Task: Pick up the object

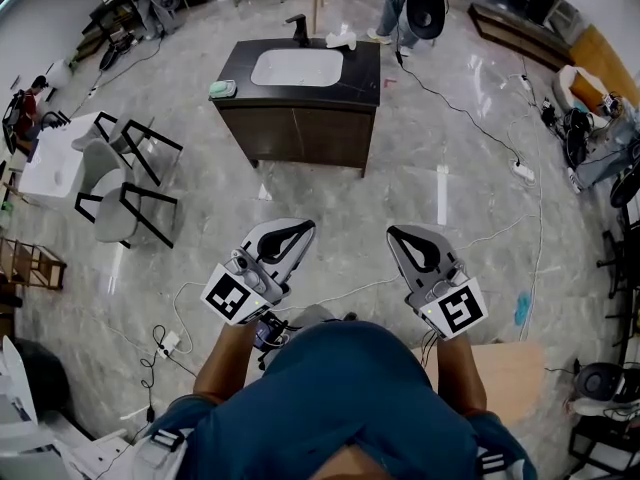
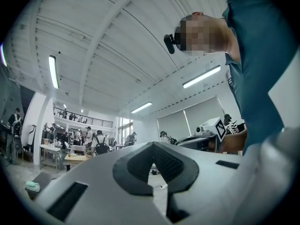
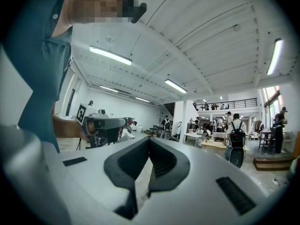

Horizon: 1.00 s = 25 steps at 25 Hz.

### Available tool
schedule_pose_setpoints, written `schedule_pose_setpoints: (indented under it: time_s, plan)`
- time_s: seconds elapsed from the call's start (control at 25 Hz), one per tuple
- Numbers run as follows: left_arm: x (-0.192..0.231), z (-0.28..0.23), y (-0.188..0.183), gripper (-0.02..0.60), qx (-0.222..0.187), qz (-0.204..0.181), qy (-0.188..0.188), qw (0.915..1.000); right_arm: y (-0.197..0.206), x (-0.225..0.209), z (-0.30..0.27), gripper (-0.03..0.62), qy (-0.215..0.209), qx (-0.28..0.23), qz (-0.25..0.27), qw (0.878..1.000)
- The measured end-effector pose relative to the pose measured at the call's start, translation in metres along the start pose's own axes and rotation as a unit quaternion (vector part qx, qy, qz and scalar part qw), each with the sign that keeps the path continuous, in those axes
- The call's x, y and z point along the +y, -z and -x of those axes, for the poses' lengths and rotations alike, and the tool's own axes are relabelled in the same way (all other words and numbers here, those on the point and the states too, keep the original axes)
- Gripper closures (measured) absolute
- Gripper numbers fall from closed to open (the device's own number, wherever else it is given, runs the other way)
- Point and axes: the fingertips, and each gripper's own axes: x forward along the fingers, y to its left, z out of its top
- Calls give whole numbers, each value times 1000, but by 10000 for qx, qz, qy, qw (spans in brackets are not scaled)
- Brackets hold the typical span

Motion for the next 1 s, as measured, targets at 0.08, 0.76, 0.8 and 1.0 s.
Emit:
schedule_pose_setpoints:
  time_s: [0.08, 0.76, 0.8, 1.0]
  plan:
    - [13, -8, 6, 577, 39, 46, -18, 10000, 4, -10, -9, 579, 5, 49, -99, 9999]
    - [156, -54, 32, 577, -44, 245, 470, 9986, 18, -83, -132, 579, 512, 181, -193, 9983]
    - [163, -55, 35, 578, 20, 256, 503, 9984, 16, -86, -139, 579, 541, 159, -176, 9983]
    - [186, -63, 43, 578, 51, 338, 527, 9980, 20, -100, -161, 579, 523, 205, -150, 9983]
